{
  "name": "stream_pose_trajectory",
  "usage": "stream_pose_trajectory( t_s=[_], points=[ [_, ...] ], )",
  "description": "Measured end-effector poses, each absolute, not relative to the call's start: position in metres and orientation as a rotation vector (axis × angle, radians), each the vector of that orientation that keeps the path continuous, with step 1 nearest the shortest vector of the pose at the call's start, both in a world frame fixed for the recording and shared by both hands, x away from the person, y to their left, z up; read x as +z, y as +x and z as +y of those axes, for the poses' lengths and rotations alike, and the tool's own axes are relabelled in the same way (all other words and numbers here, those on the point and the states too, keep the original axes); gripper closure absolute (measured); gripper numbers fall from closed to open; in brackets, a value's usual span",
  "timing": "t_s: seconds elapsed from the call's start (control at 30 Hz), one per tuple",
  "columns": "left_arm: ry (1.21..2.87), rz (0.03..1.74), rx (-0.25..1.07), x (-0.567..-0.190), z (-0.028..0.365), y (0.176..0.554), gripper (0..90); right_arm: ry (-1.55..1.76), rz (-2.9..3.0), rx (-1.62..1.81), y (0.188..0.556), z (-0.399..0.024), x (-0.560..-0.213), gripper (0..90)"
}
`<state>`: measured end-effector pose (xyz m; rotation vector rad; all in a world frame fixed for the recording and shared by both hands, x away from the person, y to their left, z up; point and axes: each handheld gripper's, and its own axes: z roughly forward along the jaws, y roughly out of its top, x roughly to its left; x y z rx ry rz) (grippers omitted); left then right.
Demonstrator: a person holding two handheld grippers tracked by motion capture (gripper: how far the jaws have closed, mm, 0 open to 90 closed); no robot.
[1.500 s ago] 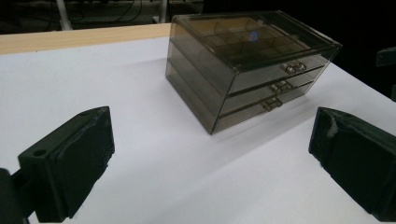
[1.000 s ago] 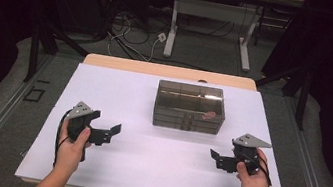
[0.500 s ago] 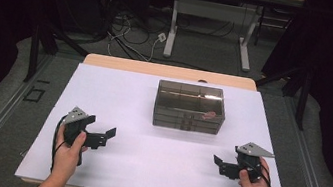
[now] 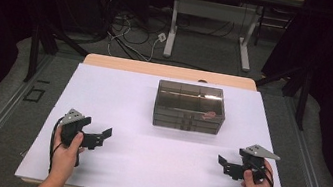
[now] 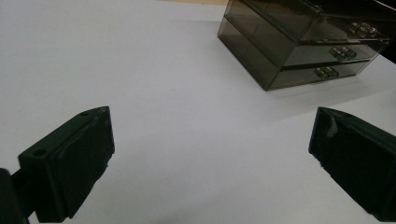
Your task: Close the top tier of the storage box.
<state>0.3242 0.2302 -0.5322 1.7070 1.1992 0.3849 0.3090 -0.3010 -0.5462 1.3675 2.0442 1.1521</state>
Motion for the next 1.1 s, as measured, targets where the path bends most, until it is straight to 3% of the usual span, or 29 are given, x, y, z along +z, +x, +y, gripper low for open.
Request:
stream_pose_trajectory(
  t_s=[1.1],
  points=[
    [1.683, 1.267, 0.383, -0.542, 0.239, 0.329, 0.7, 1.511, 1.952, 1.167, 0.314, -0.322, -0.553, 11.5]
  ],
)
